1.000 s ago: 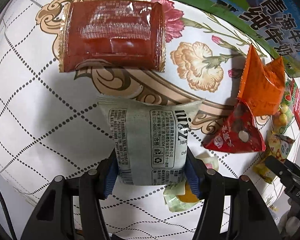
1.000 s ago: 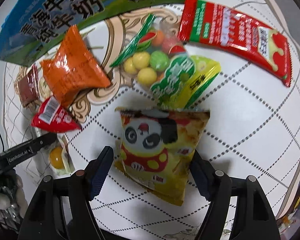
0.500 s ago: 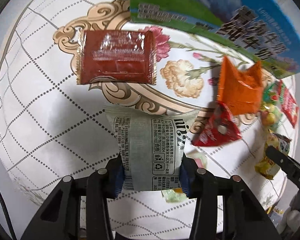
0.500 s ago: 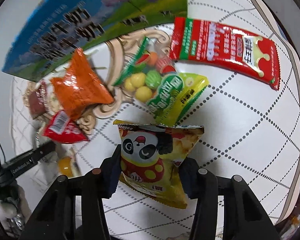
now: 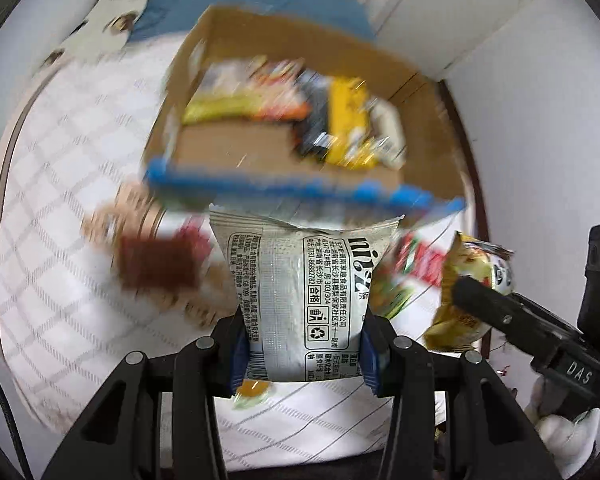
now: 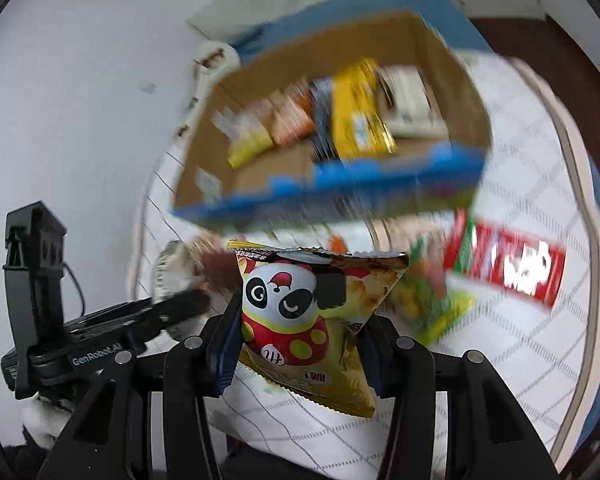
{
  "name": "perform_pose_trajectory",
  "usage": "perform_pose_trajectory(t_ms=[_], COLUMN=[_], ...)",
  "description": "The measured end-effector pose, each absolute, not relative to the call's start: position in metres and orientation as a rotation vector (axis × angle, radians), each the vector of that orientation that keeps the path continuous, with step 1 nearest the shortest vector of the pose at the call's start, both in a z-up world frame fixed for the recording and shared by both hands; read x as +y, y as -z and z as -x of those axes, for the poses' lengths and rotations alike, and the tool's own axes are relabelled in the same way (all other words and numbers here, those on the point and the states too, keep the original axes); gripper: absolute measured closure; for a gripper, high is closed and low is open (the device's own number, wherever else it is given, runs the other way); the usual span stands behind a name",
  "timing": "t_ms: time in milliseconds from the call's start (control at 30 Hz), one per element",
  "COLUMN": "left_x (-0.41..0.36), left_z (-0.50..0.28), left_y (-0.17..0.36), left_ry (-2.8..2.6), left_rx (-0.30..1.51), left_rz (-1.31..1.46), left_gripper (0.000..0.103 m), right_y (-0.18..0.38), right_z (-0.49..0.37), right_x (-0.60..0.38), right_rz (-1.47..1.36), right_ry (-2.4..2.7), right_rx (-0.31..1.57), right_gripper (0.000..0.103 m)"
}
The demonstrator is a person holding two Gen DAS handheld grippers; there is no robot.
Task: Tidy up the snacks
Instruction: 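Carry both packets into the cardboard box and open both tools to release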
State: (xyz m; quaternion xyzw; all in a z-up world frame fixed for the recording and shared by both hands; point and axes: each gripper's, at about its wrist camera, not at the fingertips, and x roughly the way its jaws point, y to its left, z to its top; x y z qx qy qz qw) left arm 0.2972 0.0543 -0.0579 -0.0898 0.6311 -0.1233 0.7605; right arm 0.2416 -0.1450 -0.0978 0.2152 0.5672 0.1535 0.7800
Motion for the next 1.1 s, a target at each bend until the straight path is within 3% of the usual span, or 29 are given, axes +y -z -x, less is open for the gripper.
perform_pose_trajectory(t_ms=[133,267,467,800,867,933,1000,1067,1100], left_x=[0.029,0.014,-0.008,-0.042,-0.044,-0.047,-0.045,-0.043,-0.042], left_z=[-0.342,-0.405,-0.455,-0.458,-0.456,-0.461,-0.461,-0.459,-0.46], left_y=[0.044,0.068,0.118,0.177,0.185,0.193,0.194,0.194,0.194], left_ry=[0.314,0.324,0.336,0.344,0.344,0.337,0.324,0.327,0.328], left_rx=[1.365,1.438,1.566,1.722,1.734,1.738,1.716,1.711,1.711], left_rz=[0.193,0.206,0.217,0.16,0.148,0.143,0.139,0.154,0.159], left_gripper=[0.061,0.061,0.061,0.061,0.056,0.032,0.013,0.01,0.01], right_y=[0.068,0.063,0.098,0.163,0.17,0.18,0.187,0.191,0.191], right_z=[-0.286,-0.33,-0.381,-0.401,-0.401,-0.403,-0.403,-0.403,-0.402], right_x=[-0.148,-0.155,-0.157,-0.158,-0.158,-0.156,-0.154,-0.154,-0.154], right_rz=[-0.387,-0.314,-0.243,-0.216,-0.217,-0.228,-0.203,-0.181,-0.191], right_ry=[-0.315,-0.278,-0.241,-0.234,-0.24,-0.253,-0.224,-0.214,-0.208], right_rx=[1.163,1.157,1.222,1.352,1.377,1.42,1.452,1.461,1.459], right_gripper=[0.05,0.05,0.05,0.05,0.049,0.044,0.02,0.007,0.007])
